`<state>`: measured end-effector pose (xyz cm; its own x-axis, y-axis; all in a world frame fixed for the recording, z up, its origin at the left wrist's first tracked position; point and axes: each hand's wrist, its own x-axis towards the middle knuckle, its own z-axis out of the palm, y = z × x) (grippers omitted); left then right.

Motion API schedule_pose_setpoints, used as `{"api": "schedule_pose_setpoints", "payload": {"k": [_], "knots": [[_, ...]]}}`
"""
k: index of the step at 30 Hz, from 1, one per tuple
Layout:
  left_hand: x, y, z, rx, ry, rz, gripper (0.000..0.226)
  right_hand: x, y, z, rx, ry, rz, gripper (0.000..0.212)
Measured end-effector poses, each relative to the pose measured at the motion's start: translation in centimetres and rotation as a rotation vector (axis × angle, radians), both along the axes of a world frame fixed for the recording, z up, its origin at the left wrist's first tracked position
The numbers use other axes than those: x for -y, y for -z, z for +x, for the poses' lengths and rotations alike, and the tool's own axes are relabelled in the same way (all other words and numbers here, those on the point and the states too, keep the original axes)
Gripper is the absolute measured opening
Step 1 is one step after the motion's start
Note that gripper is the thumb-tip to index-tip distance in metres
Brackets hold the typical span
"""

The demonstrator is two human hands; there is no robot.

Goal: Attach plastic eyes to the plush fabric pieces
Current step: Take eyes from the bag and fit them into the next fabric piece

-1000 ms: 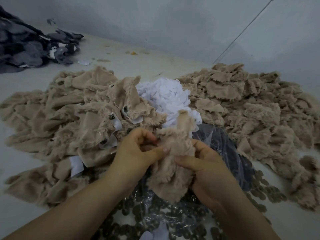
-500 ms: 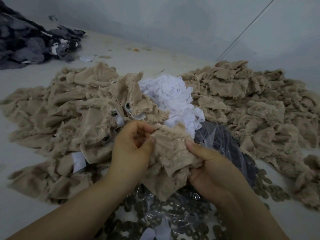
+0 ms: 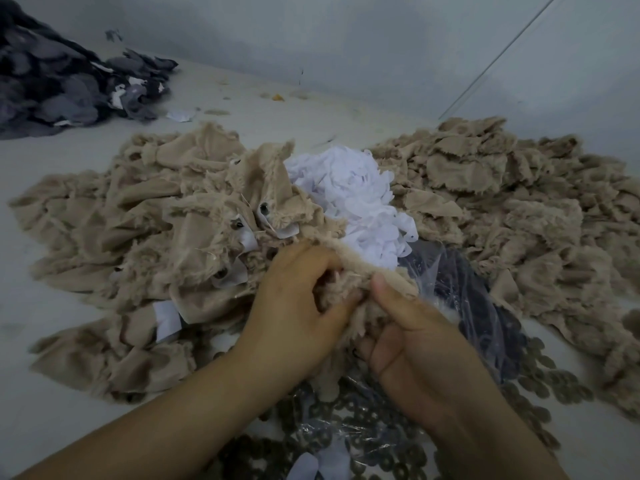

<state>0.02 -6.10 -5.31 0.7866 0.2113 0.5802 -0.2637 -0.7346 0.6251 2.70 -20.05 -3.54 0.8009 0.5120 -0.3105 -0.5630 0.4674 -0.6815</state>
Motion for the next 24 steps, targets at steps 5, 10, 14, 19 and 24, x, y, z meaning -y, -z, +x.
{"api": "schedule_pose_setpoints", "payload": {"k": [5, 10, 14, 19, 24], "knots": [[-0.4, -0.5, 0.0, -0.119, 0.148, -0.531, 0.028, -0.1, 0.0, -0.1, 0.081, 0.038, -0.064, 0.043], [-0.8, -0.1, 0.3, -0.279, 0.236, -0.990, 0.052, -0.3, 0.3, -0.1, 0.096, 0.067, -0.080, 0.047], [-1.0, 0.1, 0.4, -0.260, 0.312, -0.889, 0.042, -0.1, 0.5, 0.0, 0.153, 0.067, -0.095, 0.046], [-0.8, -0.1, 0.2, -0.206, 0.282, -0.588, 0.026, -0.2, 0.9, -0.2, 0.239, 0.084, -0.181, 0.040], [-0.4, 0.3, 0.3, -0.219, 0.229, -0.793, 0.036, -0.4, 1.1, -0.1, 0.244, 0.120, -0.172, 0.040]]}}
